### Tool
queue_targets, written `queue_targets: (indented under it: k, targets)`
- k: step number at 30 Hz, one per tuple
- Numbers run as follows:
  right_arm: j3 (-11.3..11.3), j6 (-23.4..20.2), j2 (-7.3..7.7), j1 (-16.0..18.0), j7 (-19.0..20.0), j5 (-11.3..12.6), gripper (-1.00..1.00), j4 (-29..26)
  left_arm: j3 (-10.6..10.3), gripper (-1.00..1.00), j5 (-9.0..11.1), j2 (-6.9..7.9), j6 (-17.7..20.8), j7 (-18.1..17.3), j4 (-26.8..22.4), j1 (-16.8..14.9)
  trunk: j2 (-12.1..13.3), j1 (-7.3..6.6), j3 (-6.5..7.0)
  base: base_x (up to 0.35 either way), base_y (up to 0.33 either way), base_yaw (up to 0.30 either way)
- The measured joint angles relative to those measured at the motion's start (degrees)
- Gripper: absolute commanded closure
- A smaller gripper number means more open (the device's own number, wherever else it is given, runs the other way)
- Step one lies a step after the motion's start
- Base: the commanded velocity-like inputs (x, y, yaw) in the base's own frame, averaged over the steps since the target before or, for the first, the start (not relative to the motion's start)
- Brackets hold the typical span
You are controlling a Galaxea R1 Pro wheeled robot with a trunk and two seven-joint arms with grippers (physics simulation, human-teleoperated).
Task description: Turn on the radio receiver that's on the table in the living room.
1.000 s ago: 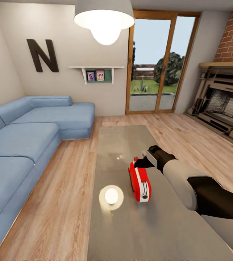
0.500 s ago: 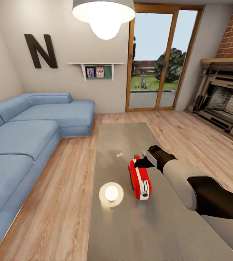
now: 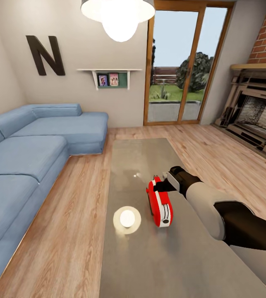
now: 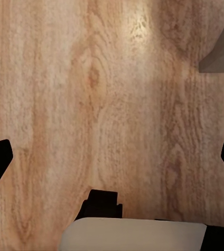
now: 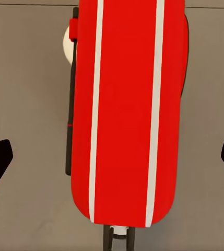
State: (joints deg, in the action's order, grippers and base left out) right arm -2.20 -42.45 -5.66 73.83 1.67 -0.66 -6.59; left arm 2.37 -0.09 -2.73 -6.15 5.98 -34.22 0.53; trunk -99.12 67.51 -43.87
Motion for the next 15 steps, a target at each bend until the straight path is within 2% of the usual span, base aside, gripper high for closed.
queue_targets:
  k: [15]
  targets:
    - [0.0,0.0,0.3,0.0,0.0,0.0,-1.0,0.0,0.0,-1.0,0.0,-0.01,0.0,0.0,0.0,0.0,0.0,0.0,-0.99,0.0,0.0,0.0]
